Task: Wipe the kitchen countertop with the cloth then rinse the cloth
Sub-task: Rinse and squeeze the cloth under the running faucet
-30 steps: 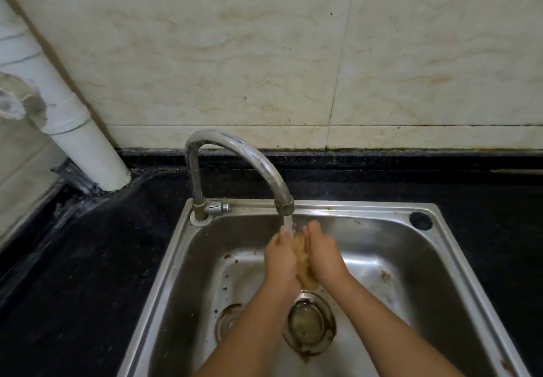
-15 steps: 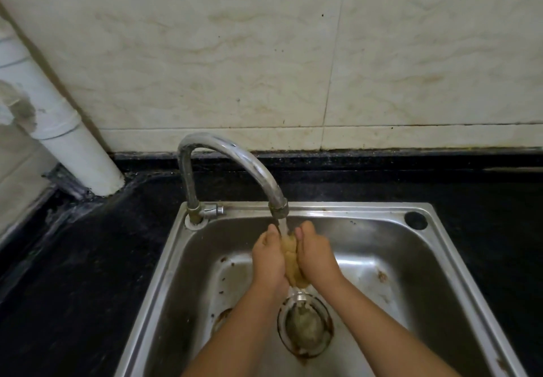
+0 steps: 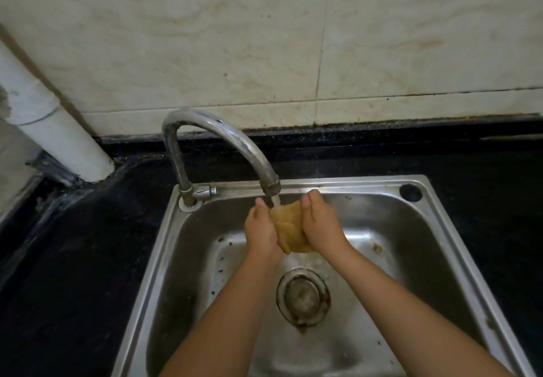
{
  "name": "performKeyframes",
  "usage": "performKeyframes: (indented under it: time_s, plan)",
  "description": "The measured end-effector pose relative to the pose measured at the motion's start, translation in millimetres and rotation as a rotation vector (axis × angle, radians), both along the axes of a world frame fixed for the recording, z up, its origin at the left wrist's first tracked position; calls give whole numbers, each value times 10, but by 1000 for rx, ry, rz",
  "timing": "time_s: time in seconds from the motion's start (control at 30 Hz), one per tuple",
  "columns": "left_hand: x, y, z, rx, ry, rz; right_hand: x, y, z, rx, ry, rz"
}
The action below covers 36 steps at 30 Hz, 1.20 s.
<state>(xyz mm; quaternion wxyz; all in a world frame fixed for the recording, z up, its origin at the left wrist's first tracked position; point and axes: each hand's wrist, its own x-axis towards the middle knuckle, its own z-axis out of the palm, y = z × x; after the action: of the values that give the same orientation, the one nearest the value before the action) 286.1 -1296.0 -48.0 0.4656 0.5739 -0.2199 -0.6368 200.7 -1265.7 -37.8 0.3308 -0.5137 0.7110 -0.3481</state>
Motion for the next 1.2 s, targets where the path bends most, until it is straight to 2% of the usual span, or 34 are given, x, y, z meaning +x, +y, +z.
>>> performKeyframes:
  time_s: [0.07, 0.17, 0.23, 0.33, 0.4, 0.47, 0.57, 0.7, 0.8, 0.83, 0.9, 0.97, 1.07, 1.13, 1.2]
  plan:
    - [16, -37, -9, 16, -52, 6, 95, 128, 44, -80, -33, 76]
    - [-19, -20, 32, 22, -60, -19, 252, 197, 1, -114, 66, 223]
    - [-81, 46, 56, 26, 6, -68, 161, 75, -79, -54, 112, 165]
    - [-105, 152, 28, 23, 35, -107, -11, -70, -160, 41, -5, 46]
    - [-59, 160, 0, 37, 56, -82, -23, -34, -189, 38, 49, 39]
    - [13, 203, -27, 25, 66, -66, -39, 59, -213, 23, 19, 22]
    - [95, 285, -111, -18, -57, -102, -104, 143, -253, -17, -56, -4]
    - [150, 156, -44, 0, 57, -99, -69, 108, -61, -161, -114, 87]
    - [134, 124, -62, 29, 87, -56, 98, 243, 28, -157, -182, 196]
    - [112, 120, -64, 29, 77, -39, 177, 300, 34, -150, -140, 237]
    - [46, 93, -53, 65, 69, -6, 270, 343, -13, -121, 71, 288]
    - [-18, 71, -12, 145, 130, 30, 228, 243, -69, -69, 275, 229]
    - [-86, 139, 23, 158, 252, 3, 41, 50, -197, 40, 318, 62]
    - [-60, 203, -5, 151, 232, 11, -10, 48, -235, 44, 271, 33]
    - [21, 189, -16, 126, 224, 6, -37, 81, -242, 40, 62, -31]
